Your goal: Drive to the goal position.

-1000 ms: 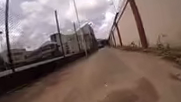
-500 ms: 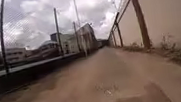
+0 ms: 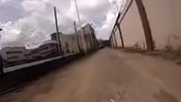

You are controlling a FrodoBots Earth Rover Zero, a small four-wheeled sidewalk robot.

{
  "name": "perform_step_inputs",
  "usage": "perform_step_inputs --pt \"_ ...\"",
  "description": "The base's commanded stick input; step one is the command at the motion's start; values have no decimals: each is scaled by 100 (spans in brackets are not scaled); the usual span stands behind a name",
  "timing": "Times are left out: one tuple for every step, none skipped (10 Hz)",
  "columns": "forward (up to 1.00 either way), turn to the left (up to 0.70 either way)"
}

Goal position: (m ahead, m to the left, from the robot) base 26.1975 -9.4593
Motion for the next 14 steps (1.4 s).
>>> perform_step_inputs --pt "50 0" --pt "50 0" --pt "50 0" --pt "50 0" --pt "50 0" --pt "50 0" --pt "50 0" --pt "50 0" --pt "50 0" --pt "50 0" --pt "50 0" --pt "50 0" --pt "50 0" --pt "50 0"
